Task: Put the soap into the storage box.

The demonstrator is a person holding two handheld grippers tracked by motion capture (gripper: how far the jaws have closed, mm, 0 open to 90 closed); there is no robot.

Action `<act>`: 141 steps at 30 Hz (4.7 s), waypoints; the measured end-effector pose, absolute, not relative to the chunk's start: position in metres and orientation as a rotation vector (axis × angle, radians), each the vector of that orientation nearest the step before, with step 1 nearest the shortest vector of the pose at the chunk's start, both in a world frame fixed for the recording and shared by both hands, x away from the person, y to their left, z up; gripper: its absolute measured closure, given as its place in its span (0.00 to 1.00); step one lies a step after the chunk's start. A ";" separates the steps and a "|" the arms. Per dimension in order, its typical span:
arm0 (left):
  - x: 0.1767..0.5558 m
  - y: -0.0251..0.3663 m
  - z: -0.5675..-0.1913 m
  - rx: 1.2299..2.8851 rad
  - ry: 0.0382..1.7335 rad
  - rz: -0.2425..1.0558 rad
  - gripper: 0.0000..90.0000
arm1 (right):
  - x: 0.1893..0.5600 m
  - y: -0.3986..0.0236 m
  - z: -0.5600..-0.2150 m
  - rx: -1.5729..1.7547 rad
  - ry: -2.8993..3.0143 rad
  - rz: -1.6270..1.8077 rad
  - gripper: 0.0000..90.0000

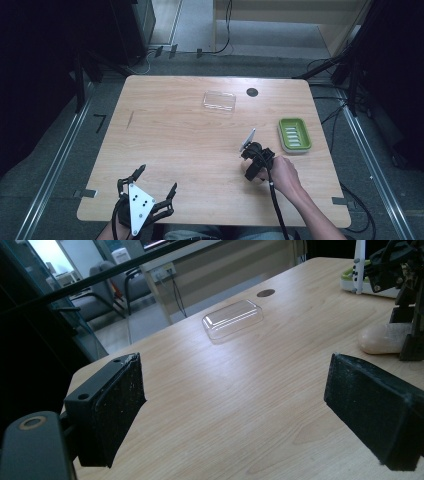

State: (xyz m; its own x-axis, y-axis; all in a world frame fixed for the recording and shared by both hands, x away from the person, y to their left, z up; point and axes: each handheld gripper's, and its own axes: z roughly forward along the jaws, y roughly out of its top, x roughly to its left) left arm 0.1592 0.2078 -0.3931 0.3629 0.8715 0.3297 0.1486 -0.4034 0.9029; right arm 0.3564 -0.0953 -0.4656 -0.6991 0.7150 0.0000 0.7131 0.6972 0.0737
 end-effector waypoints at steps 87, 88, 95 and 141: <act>0.159 0.208 -0.393 1.798 0.889 1.103 0.11 | 0.362 -0.168 -0.429 1.328 2.785 0.017 0.37; 0.159 0.208 -0.393 1.798 0.888 1.104 0.11 | 0.363 -0.169 -0.428 1.331 2.784 0.018 0.37; 0.159 0.208 -0.393 1.799 0.888 1.104 0.11 | 0.364 -0.179 -0.424 1.362 2.774 0.018 0.37; 0.160 0.205 -0.393 1.804 0.875 1.102 0.11 | 0.387 -0.225 -0.410 1.651 2.568 0.093 0.37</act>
State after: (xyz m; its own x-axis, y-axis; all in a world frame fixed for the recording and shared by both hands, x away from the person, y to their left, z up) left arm 0.1605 0.2054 -0.3931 0.3733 0.8628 0.3408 0.1371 -0.4147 0.8996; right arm 0.3872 -0.2255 -0.4100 -0.4127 0.9100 -0.0403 0.9047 0.4146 0.0983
